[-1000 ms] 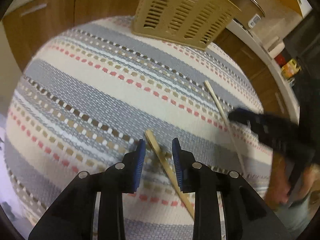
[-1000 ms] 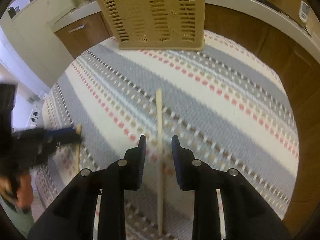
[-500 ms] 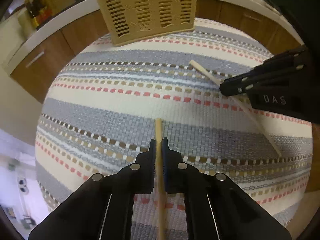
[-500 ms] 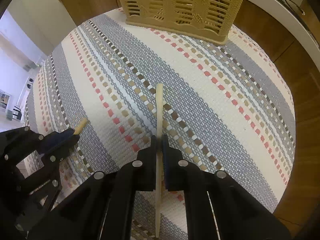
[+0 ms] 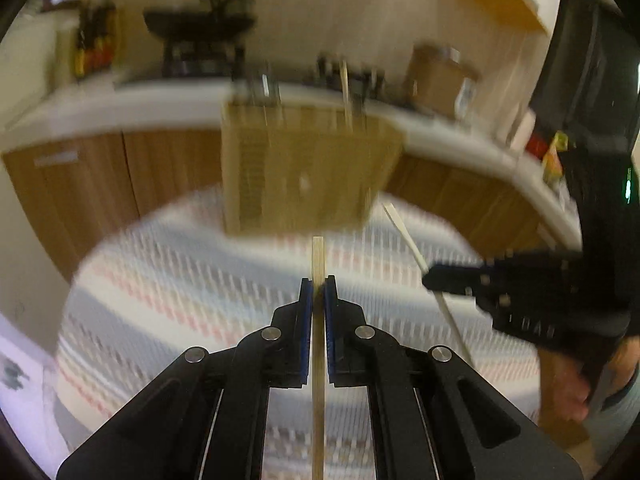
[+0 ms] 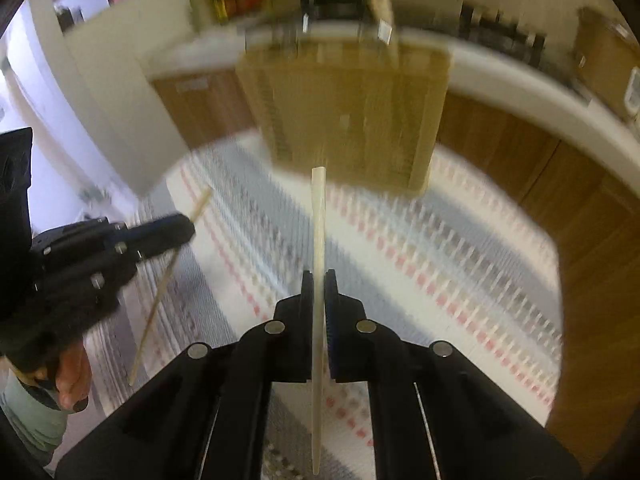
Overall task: Organize utensils
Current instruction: 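Lift both chopsticks with both tools over the beige holder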
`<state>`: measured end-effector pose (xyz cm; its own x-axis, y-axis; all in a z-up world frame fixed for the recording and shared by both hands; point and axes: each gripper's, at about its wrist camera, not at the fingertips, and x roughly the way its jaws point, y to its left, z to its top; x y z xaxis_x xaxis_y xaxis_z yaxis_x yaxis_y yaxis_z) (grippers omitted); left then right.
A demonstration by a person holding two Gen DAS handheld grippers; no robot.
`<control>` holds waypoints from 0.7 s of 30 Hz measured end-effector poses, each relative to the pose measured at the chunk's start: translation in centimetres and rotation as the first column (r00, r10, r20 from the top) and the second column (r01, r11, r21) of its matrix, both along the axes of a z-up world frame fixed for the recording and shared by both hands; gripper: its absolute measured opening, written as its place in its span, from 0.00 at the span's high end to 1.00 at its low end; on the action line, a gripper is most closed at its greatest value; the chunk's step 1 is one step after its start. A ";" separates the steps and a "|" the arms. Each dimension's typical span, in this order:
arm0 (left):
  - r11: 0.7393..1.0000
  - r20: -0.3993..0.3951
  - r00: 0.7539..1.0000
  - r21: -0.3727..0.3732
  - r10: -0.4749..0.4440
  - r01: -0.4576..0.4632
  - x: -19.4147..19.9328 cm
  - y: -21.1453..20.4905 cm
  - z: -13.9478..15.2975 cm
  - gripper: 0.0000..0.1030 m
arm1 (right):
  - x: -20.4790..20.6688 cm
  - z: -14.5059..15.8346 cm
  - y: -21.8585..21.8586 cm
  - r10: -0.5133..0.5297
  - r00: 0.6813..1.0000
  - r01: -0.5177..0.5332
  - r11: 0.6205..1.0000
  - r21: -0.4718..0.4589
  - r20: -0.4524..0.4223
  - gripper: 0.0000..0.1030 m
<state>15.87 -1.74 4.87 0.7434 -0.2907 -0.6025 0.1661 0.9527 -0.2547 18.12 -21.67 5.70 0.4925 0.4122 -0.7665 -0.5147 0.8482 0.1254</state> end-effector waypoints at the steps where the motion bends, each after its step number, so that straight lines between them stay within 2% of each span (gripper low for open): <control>1: 1.000 0.028 1.000 -0.011 0.008 -0.008 0.2 0.1 0.9 0.97 | 0.4 0.6 -0.3 -0.004 1.000 0.004 1.000 0.018 0.015 0.96; 5: 0.999 0.144 0.989 -0.025 0.024 -0.021 1.2 1.0 5.2 0.97 | 1.4 3.2 -0.9 -0.034 0.995 0.029 0.998 0.053 0.095 0.96; 8: 0.999 0.233 0.972 -0.035 0.040 -0.033 2.5 0.9 8.2 0.97 | 2.1 4.6 -1.1 -0.053 0.987 0.040 0.996 0.085 0.151 0.96; 11: 0.997 0.329 0.942 -0.066 0.059 -0.039 3.6 1.4 10.7 0.97 | 3.6 6.4 -1.1 -0.078 0.976 0.053 0.991 0.122 0.206 0.96; 16: 0.990 0.420 0.903 -0.134 0.090 -0.037 5.4 2.8 13.4 0.97 | 5.5 8.7 -0.5 -0.111 0.952 0.067 0.985 0.160 0.285 0.96; 21: 0.981 0.482 0.864 -0.183 0.144 -0.061 7.8 2.8 14.3 0.97 | 7.4 10.9 -0.1 -0.139 0.911 0.066 0.979 0.195 0.389 0.96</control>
